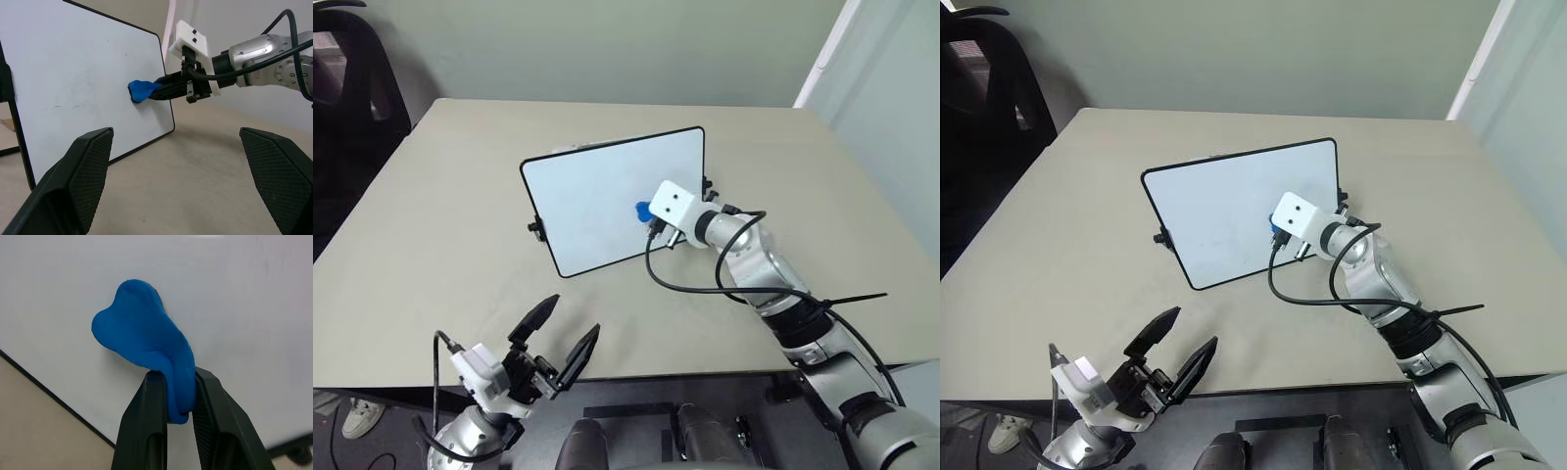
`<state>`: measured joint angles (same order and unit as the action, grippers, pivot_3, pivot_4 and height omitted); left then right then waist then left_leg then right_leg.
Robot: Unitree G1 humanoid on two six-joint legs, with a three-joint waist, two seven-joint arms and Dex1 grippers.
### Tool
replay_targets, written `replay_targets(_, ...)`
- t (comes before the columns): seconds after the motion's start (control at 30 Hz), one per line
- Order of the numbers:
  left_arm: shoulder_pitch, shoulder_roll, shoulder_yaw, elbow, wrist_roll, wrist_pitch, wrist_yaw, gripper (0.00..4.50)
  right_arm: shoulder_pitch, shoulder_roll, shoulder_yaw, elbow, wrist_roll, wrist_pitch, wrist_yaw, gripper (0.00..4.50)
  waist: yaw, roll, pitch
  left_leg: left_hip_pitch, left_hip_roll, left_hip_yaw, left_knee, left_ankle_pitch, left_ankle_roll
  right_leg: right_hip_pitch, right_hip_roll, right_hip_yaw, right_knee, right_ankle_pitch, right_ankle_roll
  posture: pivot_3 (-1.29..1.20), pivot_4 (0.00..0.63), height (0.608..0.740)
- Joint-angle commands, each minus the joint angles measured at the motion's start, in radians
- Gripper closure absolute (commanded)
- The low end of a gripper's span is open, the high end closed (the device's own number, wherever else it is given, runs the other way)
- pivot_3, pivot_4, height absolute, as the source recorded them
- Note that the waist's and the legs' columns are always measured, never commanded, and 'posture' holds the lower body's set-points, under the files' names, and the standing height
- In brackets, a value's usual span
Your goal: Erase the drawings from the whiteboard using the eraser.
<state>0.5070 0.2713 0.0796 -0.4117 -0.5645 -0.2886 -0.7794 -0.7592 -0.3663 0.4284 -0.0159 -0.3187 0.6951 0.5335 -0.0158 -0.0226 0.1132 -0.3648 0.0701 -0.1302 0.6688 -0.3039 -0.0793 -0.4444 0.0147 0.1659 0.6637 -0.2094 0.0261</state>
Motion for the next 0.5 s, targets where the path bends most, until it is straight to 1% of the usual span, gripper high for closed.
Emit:
replay_targets(0.03,0.008,-0.002,-0.008,-0.041,-0.005,-0.012,-0.002,0.0,0.006,-0.032,-0.048,0.018,-0.035,0.053,-0.035,4.08,0.0,0.0,0.0,0.0,0.0,0.0,0.0,0.0,0.0,0.0,0.0,0.0,0.0,0.0,0.0,0.0,0.15,0.74)
replay_targets(0.13,0.01,-0.002,-0.012,-0.045,-0.004,-0.012,0.001,0.0,0.022,-0.059,-0.038,0.018,-0.048,0.054,-0.033,4.08,0.0,0.0,0.0,0.0,0.0,0.0,0.0,0.0,0.0,0.0,0.0,0.0,0.0,0.0,0.0,0.0,0.15,0.74)
replay_targets(0.3,0.013,0.001,-0.006,-0.046,-0.011,-0.012,0.0,0.0,0.054,-0.067,-0.061,-0.032,-0.042,0.091,-0.033,4.08,0.002,0.0,0.0,0.0,0.0,0.0,-0.001,0.0,0.0,-0.001,0.0,0.0,0.0,0.0,0.0,0.0,0.15,0.74)
replay_targets(0.4,0.013,0.002,-0.005,-0.046,-0.012,-0.012,-0.001,0.0,0.07,-0.067,-0.091,-0.106,-0.022,0.117,-0.015,4.08,0.004,0.0,0.0,-0.001,0.0,0.001,-0.001,0.0,0.0,-0.001,0.0,0.0,-0.001,-0.001,0.001,0.0,0.15,0.74)
replay_targets(0.5,0.017,0.004,-0.007,-0.049,-0.013,-0.013,-0.003,0.0,0.102,-0.071,-0.152,-0.254,0.031,0.177,0.029,4.08,0.006,0.001,0.0,-0.002,0.0,0.001,-0.001,0.0,0.0,-0.002,0.001,0.0,-0.002,-0.001,0.002,0.0,0.15,0.74)
